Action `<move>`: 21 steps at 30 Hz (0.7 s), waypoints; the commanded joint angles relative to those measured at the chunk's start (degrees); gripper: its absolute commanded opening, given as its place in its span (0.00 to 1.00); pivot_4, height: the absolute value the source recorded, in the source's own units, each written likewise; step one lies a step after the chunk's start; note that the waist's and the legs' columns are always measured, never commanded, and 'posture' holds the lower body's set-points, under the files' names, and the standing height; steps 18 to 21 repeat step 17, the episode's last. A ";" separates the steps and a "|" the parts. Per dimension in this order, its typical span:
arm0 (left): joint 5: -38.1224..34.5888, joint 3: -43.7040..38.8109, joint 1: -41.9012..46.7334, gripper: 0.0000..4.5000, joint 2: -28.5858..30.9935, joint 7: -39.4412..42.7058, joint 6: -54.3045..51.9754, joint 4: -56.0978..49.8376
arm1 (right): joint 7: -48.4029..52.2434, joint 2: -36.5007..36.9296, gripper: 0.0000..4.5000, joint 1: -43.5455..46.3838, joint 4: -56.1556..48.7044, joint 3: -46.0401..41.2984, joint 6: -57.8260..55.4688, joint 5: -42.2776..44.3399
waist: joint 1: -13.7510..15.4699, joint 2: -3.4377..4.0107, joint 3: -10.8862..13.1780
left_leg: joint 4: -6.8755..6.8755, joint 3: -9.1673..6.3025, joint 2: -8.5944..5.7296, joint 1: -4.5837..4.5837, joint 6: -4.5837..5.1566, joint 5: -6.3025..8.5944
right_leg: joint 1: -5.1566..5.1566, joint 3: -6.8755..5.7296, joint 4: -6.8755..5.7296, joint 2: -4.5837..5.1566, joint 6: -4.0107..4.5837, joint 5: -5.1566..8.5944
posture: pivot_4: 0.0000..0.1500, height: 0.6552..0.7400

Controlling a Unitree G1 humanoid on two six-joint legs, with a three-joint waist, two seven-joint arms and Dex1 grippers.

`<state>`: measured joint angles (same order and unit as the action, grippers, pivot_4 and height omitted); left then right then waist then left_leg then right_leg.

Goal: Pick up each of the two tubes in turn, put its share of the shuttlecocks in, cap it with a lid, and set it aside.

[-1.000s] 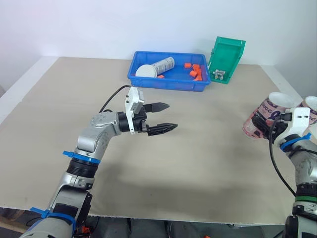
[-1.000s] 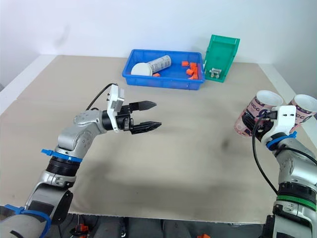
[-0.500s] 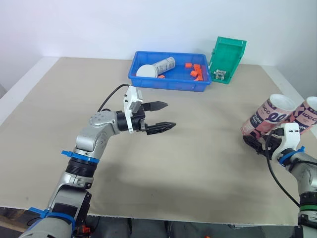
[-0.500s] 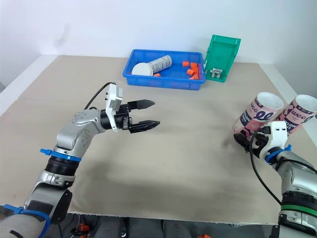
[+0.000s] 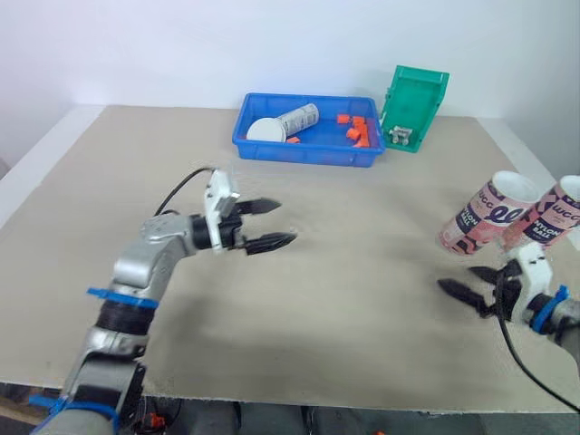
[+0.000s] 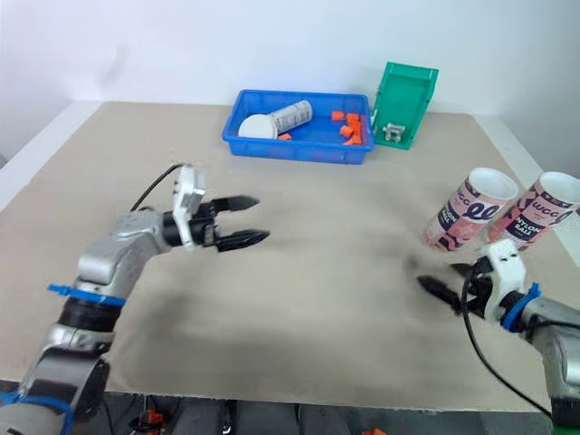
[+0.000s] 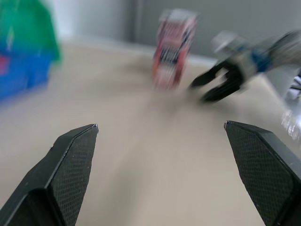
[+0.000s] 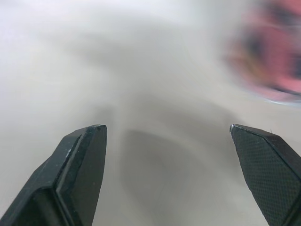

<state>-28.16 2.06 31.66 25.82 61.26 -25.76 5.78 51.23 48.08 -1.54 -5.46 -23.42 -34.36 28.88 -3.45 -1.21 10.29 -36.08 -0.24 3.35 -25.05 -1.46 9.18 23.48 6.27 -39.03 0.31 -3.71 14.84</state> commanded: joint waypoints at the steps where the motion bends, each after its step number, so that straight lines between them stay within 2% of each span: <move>1: -2.39 -3.89 -2.72 1.00 2.61 -2.16 -3.56 -5.19 | 0.56 -0.33 0.99 0.21 -10.53 -1.29 -2.20 5.49 | 0.05 -0.05 0.03 | -0.03 -0.03 -0.01 -0.02 -0.01 -0.01 | -0.01 -0.03 0.00 0.02 0.02 0.01 | 1.00 0.62; 6: -3.91 -7.21 -10.07 1.00 5.67 -4.67 -6.68 -9.31 | -1.46 -3.70 0.99 2.82 -15.00 6.74 -2.66 5.58 | 0.32 -0.30 0.06 | -0.16 -0.02 -0.01 -0.03 -0.03 0.00 | -0.06 -0.05 0.04 0.09 0.25 0.11 | 1.00 0.62; 11: -2.66 -8.40 -14.64 1.00 6.16 -9.12 -6.62 -11.85 | -1.86 -6.18 0.99 3.95 -15.82 13.62 -2.27 4.00 | 0.97 -0.35 0.09 | -0.16 -0.01 -0.03 -0.11 -0.04 0.01 | 0.00 -0.09 0.06 0.16 0.30 0.14 | 1.00 0.62; 21: -3.44 -9.62 -15.98 1.00 4.64 -11.03 -4.60 -12.23 | -3.08 -7.70 0.99 4.37 -13.70 14.52 -0.38 2.89 | 1.07 -0.37 0.10 | -0.16 0.00 -0.04 -0.15 -0.07 0.03 | 0.01 -0.10 0.08 0.18 0.30 0.16 | 1.00 0.62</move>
